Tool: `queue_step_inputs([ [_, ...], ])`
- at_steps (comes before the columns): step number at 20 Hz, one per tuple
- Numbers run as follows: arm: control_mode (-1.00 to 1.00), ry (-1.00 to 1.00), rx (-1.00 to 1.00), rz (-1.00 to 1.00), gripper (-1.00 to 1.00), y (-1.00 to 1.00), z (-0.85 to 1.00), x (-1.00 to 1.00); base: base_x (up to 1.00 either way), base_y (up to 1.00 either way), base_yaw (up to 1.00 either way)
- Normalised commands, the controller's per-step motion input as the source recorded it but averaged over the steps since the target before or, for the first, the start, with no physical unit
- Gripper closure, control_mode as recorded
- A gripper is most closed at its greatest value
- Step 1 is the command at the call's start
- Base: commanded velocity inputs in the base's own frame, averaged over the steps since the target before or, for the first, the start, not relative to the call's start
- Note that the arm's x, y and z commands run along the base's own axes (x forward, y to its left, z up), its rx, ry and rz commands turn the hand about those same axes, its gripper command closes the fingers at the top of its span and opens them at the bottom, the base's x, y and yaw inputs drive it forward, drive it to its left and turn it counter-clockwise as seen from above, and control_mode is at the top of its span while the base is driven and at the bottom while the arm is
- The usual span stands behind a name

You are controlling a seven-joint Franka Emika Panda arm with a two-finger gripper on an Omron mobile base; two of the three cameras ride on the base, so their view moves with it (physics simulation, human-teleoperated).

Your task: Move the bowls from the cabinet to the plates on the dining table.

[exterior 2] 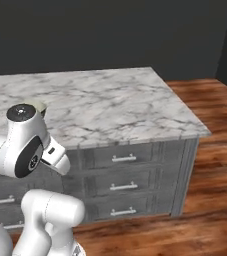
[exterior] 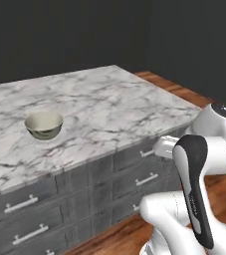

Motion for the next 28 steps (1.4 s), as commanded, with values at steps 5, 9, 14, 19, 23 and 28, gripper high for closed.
queue_step_inputs([
  [5, 1.00, 0.00, 0.00, 0.00, -1.00, 0.00, 0.00, 0.00, 0.00, -0.10, -0.43],
  [9, 1.00, 0.00, 0.00, 0.00, -1.00, 0.00, 0.00, 0.00, 0.00, -0.09, -0.43],
  [14, 1.00, 0.00, 0.00, 0.00, -1.00, 0.00, 0.00, 0.00, 0.00, -0.08, -0.44],
  [19, 1.00, 0.00, 0.00, 0.00, -1.00, 0.00, 0.00, 0.00, 0.00, -0.06, -0.44],
  [23, 1.00, 0.00, 0.00, 0.00, -1.00, 0.00, 0.00, 0.00, 0.00, -0.04, -0.44],
  [28, 1.00, 0.00, 0.00, 0.00, -1.00, 0.00, 0.00, 0.00, -0.01, -0.01, -0.43],
])
